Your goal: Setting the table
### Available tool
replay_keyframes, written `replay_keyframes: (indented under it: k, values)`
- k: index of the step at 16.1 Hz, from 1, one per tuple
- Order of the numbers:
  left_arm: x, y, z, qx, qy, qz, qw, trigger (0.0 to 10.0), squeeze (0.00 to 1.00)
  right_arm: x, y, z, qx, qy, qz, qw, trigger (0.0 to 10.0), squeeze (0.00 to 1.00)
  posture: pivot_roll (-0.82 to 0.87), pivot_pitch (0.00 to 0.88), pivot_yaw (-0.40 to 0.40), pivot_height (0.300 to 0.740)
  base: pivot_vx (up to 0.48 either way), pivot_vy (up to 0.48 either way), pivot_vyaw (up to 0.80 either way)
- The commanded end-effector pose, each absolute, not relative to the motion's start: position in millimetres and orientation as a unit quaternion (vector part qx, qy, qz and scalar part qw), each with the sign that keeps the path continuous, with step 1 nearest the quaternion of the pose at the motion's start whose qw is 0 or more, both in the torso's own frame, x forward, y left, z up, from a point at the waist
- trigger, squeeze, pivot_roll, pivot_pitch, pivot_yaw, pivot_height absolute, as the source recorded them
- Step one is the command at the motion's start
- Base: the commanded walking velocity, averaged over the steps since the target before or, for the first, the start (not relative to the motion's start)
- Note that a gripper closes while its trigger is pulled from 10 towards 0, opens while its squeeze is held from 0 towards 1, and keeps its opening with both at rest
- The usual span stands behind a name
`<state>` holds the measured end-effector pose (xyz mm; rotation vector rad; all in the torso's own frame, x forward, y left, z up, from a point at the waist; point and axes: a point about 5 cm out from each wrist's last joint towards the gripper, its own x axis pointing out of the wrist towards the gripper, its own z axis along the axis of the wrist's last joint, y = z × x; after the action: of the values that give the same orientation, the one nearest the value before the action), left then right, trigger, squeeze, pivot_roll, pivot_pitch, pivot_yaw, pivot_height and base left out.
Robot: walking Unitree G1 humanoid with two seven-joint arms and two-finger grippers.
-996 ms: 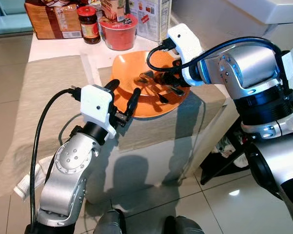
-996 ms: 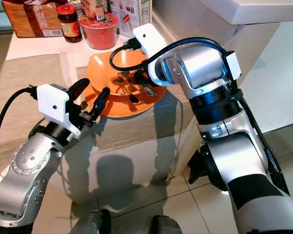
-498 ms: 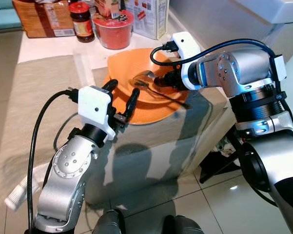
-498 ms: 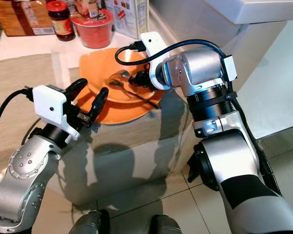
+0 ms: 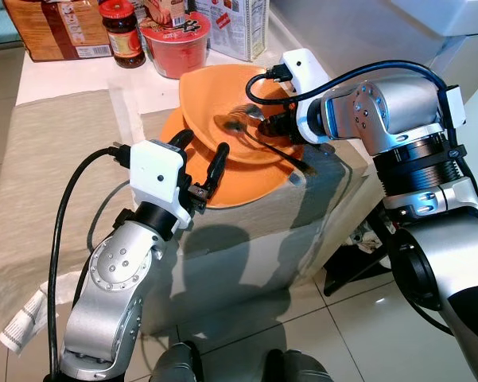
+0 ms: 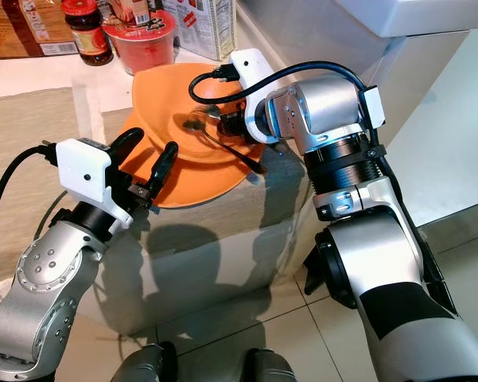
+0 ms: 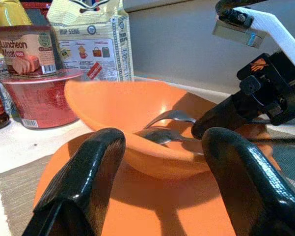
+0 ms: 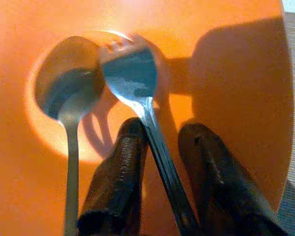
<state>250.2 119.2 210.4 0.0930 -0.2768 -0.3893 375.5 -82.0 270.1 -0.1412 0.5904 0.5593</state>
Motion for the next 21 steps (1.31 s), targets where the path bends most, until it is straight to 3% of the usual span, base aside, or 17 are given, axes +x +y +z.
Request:
replay_keyframes:
  k: [1,15,17,19,20,21]
  values:
    - [247,118,212,0.047,-0.139,-0.192,0.970,10.0,0.00,378,-84,272,-0.068,0.283,0.265,0.919,0.0,0.00,-0.07,0.165,-0.048,0.740,0.000,0.000,0.00]
    - [250,117,214,0.047,-0.142,-0.190,0.970,10.0,0.00,388,-83,303,-0.004,0.182,0.250,0.951,0.0,0.00,-0.08,0.158,-0.047,0.740,0.000,0.000,0.00]
    - [250,119,214,0.031,-0.145,-0.183,0.972,10.0,0.00,389,-82,318,0.074,0.099,0.266,0.956,0.0,0.00,-0.08,0.157,-0.044,0.740,0.000,0.000,0.00]
    - [253,131,218,-0.018,-0.156,-0.146,0.977,10.0,0.00,376,-75,327,0.194,0.006,0.333,0.923,0.0,0.00,-0.08,0.156,-0.042,0.740,0.000,0.000,0.00]
    - [254,142,221,-0.047,-0.165,-0.118,0.978,10.0,0.00,368,-77,328,0.229,-0.051,0.348,0.908,1.3,0.00,-0.07,0.155,-0.039,0.740,0.000,0.000,0.00]
    - [254,150,224,-0.075,-0.176,-0.100,0.976,10.0,0.00,361,-81,328,0.231,-0.096,0.344,0.905,5.5,0.00,-0.07,0.154,-0.037,0.740,0.000,0.000,0.00]
